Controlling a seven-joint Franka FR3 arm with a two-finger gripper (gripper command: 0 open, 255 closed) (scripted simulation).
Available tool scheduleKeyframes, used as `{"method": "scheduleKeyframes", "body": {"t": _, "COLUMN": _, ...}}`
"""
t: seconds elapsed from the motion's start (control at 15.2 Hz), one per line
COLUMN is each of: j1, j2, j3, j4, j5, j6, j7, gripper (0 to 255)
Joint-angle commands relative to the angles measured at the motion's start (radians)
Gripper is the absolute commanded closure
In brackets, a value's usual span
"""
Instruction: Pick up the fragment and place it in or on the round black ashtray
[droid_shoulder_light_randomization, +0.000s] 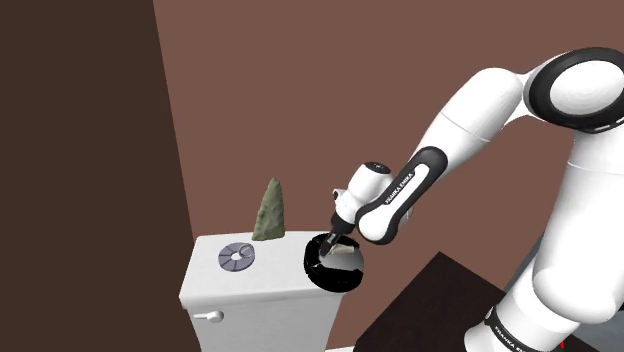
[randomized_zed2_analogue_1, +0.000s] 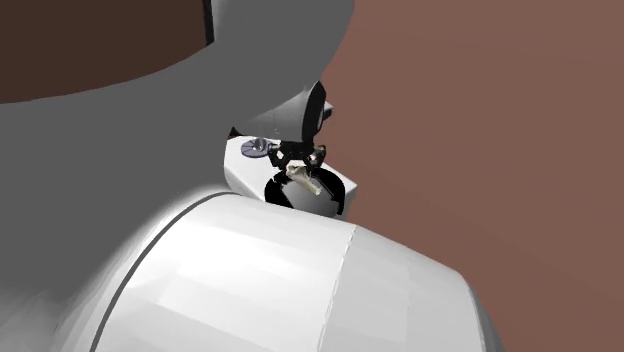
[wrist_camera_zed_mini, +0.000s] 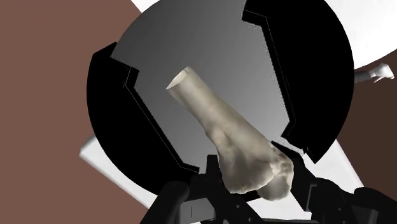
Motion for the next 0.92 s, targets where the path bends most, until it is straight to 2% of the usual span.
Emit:
{"method": "scheduleKeyframes", "body": {"t": 0.0, "j1": 0.019, "j2": 0.034, "j3": -0.022, "j4": 0.007, "j5": -0.015, "j6": 0.028, "j7": 0.008, "gripper": 255}}
{"method": "scheduleKeyframes", "body": {"t": 0.07, "j1": 0.034, "j2": 0.062, "j3": -0.039, "j4": 0.012, "j5": -0.023, "j6": 0.050, "j7": 0.013, "gripper": 255}}
{"method": "scheduleKeyframes", "body": {"t": 0.59, "j1": 0.035, "j2": 0.062, "j3": -0.039, "j4": 0.012, "j5": -0.021, "j6": 0.050, "j7": 0.011, "gripper": 255}}
{"method": "scheduleKeyframes", "body": {"t": 0.66, "j1": 0.036, "j2": 0.062, "j3": -0.041, "j4": 0.013, "j5": -0.021, "j6": 0.051, "j7": 0.012, "gripper": 0}}
{"method": "scheduleKeyframes", "body": {"t": 0.86, "j1": 0.037, "j2": 0.062, "j3": -0.041, "j4": 0.014, "j5": -0.021, "j6": 0.050, "j7": 0.013, "gripper": 0}}
